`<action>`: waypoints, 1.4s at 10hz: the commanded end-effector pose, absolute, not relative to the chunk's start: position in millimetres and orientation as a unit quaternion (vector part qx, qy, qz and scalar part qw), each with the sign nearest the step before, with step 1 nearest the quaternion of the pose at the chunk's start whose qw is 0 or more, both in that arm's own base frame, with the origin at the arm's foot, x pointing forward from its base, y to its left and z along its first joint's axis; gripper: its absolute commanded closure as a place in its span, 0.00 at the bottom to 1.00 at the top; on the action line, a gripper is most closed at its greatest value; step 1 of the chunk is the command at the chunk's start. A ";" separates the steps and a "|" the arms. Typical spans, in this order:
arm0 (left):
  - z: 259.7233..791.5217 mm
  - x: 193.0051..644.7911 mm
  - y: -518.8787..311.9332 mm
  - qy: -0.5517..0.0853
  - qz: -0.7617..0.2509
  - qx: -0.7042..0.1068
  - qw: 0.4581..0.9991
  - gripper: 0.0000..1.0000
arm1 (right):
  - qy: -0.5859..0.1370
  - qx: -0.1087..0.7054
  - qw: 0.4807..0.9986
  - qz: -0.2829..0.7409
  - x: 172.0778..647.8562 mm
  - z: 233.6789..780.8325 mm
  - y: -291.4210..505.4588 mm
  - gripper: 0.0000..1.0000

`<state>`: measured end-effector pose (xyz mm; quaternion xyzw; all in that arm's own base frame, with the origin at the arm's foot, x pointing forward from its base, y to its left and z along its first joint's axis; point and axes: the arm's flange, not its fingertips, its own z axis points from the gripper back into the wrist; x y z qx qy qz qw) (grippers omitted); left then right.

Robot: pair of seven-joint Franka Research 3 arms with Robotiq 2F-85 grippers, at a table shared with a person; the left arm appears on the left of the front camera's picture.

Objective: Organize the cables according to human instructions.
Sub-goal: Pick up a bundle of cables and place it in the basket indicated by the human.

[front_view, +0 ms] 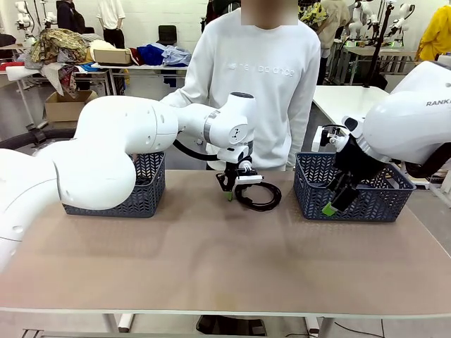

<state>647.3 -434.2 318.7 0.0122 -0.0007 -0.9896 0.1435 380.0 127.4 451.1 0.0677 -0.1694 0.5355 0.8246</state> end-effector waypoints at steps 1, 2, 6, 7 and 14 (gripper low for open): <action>321.6 654.6 -435.7 -0.002 -0.989 0.000 0.150 0.84 | -0.169 0.064 0.827 0.533 379.1 450.4 129.1 0.00; 321.1 654.5 -434.9 -0.001 -0.989 -0.001 0.150 1.00 | -0.169 0.064 0.827 0.533 379.1 450.4 129.1 0.00; 328.9 647.8 -432.8 0.008 -0.988 0.001 0.157 1.00 | -0.169 0.064 0.827 0.533 379.1 450.4 129.1 0.00; 342.0 639.0 -431.3 0.004 -0.984 0.009 0.177 1.00 | -0.169 0.064 0.827 0.533 379.1 450.4 129.1 0.00; 464.5 561.5 -361.9 -0.009 -0.879 0.026 0.476 1.00 | -0.169 0.064 0.827 0.533 379.1 450.4 129.1 0.00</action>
